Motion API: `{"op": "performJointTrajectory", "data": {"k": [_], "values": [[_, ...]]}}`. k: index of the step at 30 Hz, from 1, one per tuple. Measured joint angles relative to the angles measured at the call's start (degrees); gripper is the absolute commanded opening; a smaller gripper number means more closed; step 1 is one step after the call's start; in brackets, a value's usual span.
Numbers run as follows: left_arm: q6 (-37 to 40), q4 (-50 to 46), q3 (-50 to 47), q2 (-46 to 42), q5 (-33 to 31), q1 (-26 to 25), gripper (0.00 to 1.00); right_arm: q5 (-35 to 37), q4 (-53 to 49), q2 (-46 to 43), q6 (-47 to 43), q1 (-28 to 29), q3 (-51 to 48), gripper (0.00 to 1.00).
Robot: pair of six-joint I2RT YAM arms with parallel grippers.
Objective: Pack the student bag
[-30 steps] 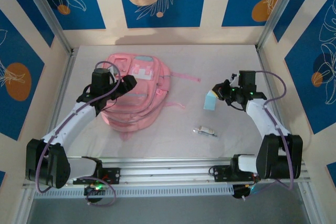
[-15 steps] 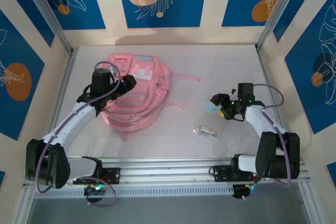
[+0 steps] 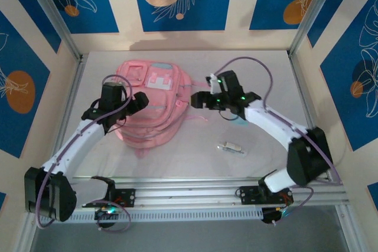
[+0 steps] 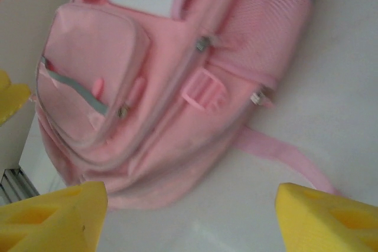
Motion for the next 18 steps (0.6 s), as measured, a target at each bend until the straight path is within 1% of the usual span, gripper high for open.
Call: {"op": "performJointTrajectory", "data": {"k": [2, 6, 9, 14, 16, 18], "values": [[0.0, -1.5, -0.9, -1.9, -1.0, 0.1, 0.91, 0.0, 1.0, 6.2, 0.0, 1.3, 5.2, 0.73], [-0.2, -4.0, -3.3, -5.0, -2.5, 0.8, 0.91, -2.3, 2.7, 18.1, 0.9, 1.8, 16.2, 0.64], [-0.2, -5.0, -5.7, -6.7, -3.2, 1.4, 0.91, -5.1, 4.2, 25.2, 2.1, 2.1, 22.6, 0.62], [-1.3, -5.4, -9.7, -7.8, -4.0, 2.3, 0.87, -8.0, 6.4, 30.3, 3.3, 3.8, 25.6, 0.6], [-1.7, -5.0, -11.3, -7.9, -4.0, 2.4, 0.86, -8.9, 6.6, 31.8, 4.0, 4.9, 27.0, 0.57], [-2.1, -3.9, -12.5, -7.9, -4.2, 2.6, 0.84, -9.7, 7.0, 33.2, 4.5, 5.7, 28.3, 0.49]]}}
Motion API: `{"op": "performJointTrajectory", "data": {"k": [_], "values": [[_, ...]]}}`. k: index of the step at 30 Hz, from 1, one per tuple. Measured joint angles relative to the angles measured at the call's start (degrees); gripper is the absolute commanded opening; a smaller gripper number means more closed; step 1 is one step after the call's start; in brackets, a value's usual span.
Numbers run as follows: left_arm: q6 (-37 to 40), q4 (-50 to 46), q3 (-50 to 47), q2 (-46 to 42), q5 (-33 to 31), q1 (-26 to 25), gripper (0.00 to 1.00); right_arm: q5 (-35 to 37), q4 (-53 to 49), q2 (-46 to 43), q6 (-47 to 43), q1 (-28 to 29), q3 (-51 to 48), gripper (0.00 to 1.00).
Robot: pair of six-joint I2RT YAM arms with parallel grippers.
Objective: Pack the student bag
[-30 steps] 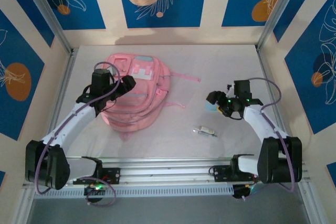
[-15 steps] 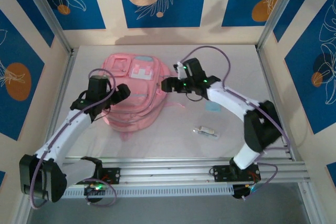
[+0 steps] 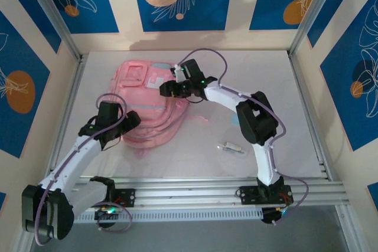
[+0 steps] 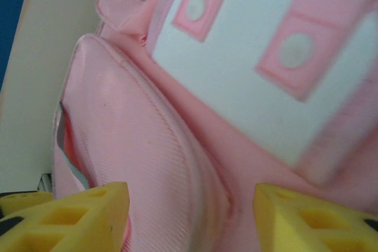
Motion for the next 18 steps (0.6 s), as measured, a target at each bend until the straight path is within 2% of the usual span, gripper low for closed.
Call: {"op": "performJointTrajectory", "data": {"k": [1, 3, 5, 10, 18], "values": [[-0.1, 0.6, -0.4, 0.0, 0.0, 0.1, 0.84, -0.2, 0.2, 0.4, 0.2, 0.3, 0.4, 0.44], [-0.5, 2.4, -1.5, 0.0, -0.2, 0.5, 0.84, -0.3, 0.1, 1.1, 0.7, 0.6, 0.8, 0.19], [-0.6, 4.2, -2.5, 0.2, -0.4, 0.8, 0.84, -0.5, -0.1, 1.4, 1.2, 0.2, 0.8, 0.01], [-0.3, 12.0, -4.2, 4.1, 0.3, 1.3, 0.79, -1.2, 3.3, 1.0, 3.1, -0.6, -2.5, 0.0], [2.9, 25.8, 0.5, 19.3, 4.0, 2.0, 0.76, 1.6, 9.9, -8.4, 9.7, -1.9, -16.2, 0.01]]}}
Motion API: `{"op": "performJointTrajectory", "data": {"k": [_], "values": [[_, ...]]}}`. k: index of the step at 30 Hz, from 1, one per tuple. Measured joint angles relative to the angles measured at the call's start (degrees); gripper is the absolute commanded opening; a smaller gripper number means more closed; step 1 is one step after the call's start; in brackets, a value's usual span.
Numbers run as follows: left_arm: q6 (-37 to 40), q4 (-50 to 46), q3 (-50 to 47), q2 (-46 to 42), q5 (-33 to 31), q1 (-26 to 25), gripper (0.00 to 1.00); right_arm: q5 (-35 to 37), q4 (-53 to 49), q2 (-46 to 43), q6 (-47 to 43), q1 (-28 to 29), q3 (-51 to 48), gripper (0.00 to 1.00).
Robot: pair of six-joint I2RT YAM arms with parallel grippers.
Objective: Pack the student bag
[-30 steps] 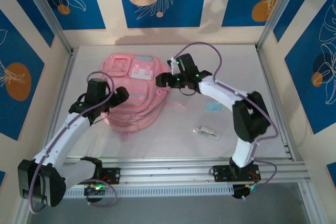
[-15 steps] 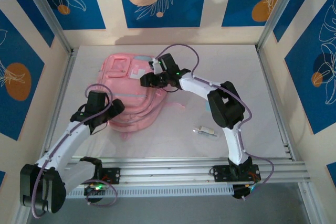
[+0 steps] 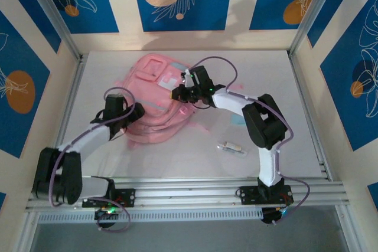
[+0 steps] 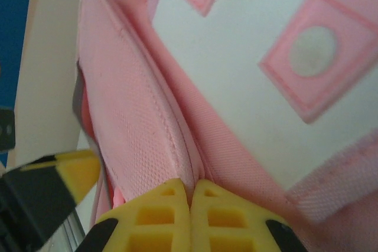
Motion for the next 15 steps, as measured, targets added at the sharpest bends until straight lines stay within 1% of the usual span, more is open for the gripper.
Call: {"op": "performJointTrajectory", "data": {"k": [3, 7, 9, 12, 15], "values": [[1.3, 3.3, 4.3, 5.6, 0.9, 0.3, 0.76, 1.1, 1.4, -2.1, 3.9, 0.0, -3.1, 0.02], [3.3, 4.8, 11.5, 12.5, 1.7, 1.3, 0.75, 1.0, 2.5, -2.1, 8.5, 1.0, -3.9, 0.09], [4.3, 4.5, 16.4, 16.2, 2.9, 1.7, 0.72, 0.0, 3.2, -1.8, 10.6, 1.7, -3.8, 0.1], [6.7, 2.1, 23.2, 19.5, 3.9, 1.8, 0.72, -2.1, 3.7, -1.0, 13.3, 3.1, -3.8, 0.07], [9.8, -2.4, 26.7, 18.6, 4.2, 1.8, 0.74, -4.3, 5.4, 0.0, 15.8, 4.0, -3.8, 0.05]]}}
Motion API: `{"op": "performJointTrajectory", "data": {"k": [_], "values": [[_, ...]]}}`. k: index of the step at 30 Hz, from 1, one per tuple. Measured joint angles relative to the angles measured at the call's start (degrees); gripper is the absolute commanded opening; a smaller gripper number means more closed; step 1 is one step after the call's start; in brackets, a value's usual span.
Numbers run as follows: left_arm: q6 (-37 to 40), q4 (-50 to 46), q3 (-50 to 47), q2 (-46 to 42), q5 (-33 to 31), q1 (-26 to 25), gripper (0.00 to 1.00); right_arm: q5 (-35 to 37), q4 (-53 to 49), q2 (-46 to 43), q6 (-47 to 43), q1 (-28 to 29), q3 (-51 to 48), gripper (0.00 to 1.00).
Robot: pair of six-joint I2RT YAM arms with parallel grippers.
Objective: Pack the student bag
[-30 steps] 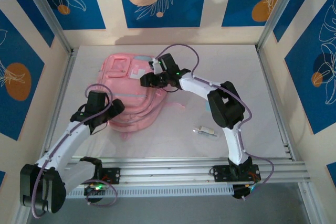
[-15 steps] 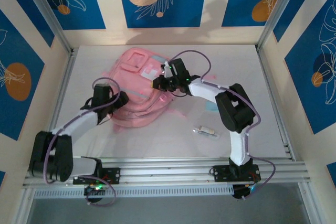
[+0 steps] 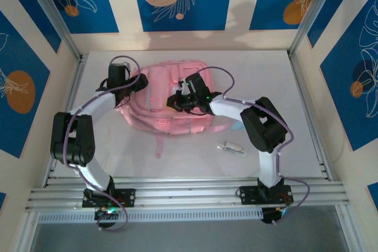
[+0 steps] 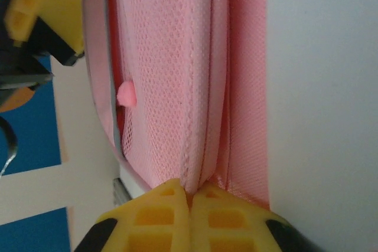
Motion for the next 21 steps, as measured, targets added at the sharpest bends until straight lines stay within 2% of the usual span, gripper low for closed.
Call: {"op": "performJointTrajectory", "data": {"k": [2, 6, 9, 14, 17, 21], "values": [[1.5, -3.5, -0.1, -2.3, 0.0, 0.0, 0.74, -1.0, 1.1, 0.9, 1.0, 0.2, 0.3, 0.09], [3.4, -10.2, -5.3, -12.0, 0.2, -1.2, 0.75, -2.6, 3.1, 2.4, 1.8, 0.3, 1.8, 0.25], [3.3, -13.7, -10.7, -20.1, 0.0, -2.3, 0.75, -2.6, 3.5, 2.6, 1.8, 0.6, 2.5, 0.29], [1.3, -15.6, -18.2, -28.1, -1.0, -5.9, 0.75, -2.5, 3.2, 4.0, 1.8, 0.7, 4.4, 0.23], [0.3, -15.4, -20.3, -27.9, -2.0, -8.1, 0.75, -2.3, 3.3, 5.2, 2.0, 0.8, 5.5, 0.1], [0.2, -13.8, -20.6, -24.5, -5.2, -9.7, 0.75, -2.3, 3.3, 5.7, 2.5, 0.8, 5.6, 0.04]]}}
